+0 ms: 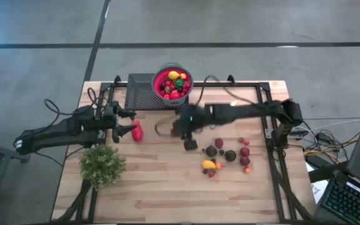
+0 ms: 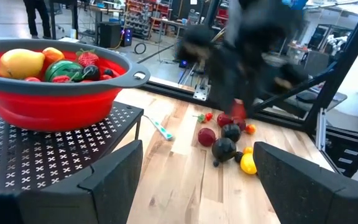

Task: Pick & Place Fruit
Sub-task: Put the red raspberry into the red gray strainer bowl on the shelf

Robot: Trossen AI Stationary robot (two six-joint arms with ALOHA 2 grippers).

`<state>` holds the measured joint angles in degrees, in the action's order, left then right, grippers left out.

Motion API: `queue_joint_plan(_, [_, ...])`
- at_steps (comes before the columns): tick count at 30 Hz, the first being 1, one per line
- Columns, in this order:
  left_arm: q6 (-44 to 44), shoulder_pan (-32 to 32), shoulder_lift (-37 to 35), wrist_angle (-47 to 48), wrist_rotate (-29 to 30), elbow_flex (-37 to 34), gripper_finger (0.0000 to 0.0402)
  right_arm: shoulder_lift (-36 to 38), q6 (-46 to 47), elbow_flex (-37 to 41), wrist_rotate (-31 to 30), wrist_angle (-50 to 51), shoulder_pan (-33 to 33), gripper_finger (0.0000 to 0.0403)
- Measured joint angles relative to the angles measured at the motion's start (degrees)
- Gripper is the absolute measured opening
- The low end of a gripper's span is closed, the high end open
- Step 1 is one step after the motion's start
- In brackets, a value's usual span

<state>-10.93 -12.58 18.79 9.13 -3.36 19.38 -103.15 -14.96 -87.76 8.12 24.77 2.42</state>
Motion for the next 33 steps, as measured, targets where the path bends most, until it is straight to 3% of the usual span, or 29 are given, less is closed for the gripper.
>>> queue_joint_plan(11, [0.0, 0.0, 0.0, 0.0, 0.0, 0.0, 0.0312, 0.0, -0.2, -14.1, -0.1, 8.1, 11.5, 0.0106])
queue_joint_plan(21, [0.0, 0.0, 0.0, 0.0, 0.0, 0.0, 0.0312, -1.3, 3.0, -12.3, -0.3, 8.9, 20.2, 0.0116])
queue_joint_plan(29, [0.0, 0.0, 0.0, 0.0, 0.0, 0.0, 0.0312, -3.2, 3.0, -12.3, -0.8, 9.2, 23.7, 0.0102])
queue_joint_plan(33, [0.0, 0.0, 0.0, 0.0, 0.0, 0.0, 0.0312, -3.5, 3.8, -12.3, -0.8, 9.1, 24.4, 0.0119])
